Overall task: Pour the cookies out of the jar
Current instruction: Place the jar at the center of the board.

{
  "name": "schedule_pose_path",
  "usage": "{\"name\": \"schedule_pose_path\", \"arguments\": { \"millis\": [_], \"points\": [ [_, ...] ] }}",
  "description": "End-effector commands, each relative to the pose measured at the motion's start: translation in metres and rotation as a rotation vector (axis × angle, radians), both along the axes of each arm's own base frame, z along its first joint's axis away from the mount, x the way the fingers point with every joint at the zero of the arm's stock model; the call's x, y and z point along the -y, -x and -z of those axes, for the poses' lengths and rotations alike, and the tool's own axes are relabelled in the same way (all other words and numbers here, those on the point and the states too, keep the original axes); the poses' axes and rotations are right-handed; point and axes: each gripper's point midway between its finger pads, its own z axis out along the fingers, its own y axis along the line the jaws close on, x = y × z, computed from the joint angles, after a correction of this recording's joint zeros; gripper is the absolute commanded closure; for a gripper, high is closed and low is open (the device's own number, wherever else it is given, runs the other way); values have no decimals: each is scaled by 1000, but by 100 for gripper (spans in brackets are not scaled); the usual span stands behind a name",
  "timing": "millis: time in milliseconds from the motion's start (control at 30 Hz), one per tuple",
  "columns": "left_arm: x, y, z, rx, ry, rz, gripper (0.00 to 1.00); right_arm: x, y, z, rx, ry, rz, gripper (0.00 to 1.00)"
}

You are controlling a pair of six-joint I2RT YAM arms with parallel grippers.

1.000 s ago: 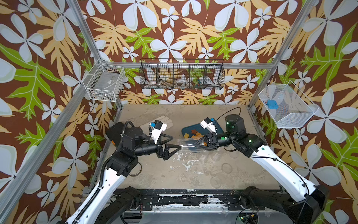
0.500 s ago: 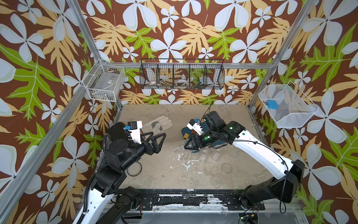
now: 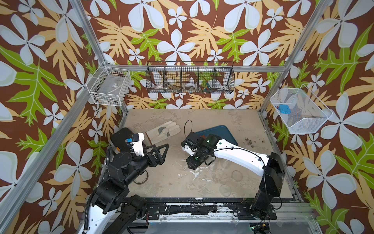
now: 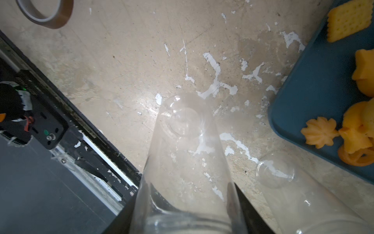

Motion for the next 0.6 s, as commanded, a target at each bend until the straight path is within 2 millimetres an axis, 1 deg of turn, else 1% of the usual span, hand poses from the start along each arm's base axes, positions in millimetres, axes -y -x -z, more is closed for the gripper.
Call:
{"name": "schedule_pose_path", "arguments": {
  "millis": [0,100,200,400,567],
  "points": [
    [-4,0,0,-7,11,-25,0,12,-10,11,66,95,-2,43],
    [-4,0,-2,-8,3,-23,0,17,-14,23,90,168,-12,43],
    [-5,1,-2,-5,-8,-23,0,20,-15,30,103,207,-17,43],
    [-6,0,-2,-3,-14,-28,0,23,-12,38,98,243,-27,41],
    [-6,0,-2,1,-16,-30,0,23,-9,41,90,249,-35,36]
  ]
}}
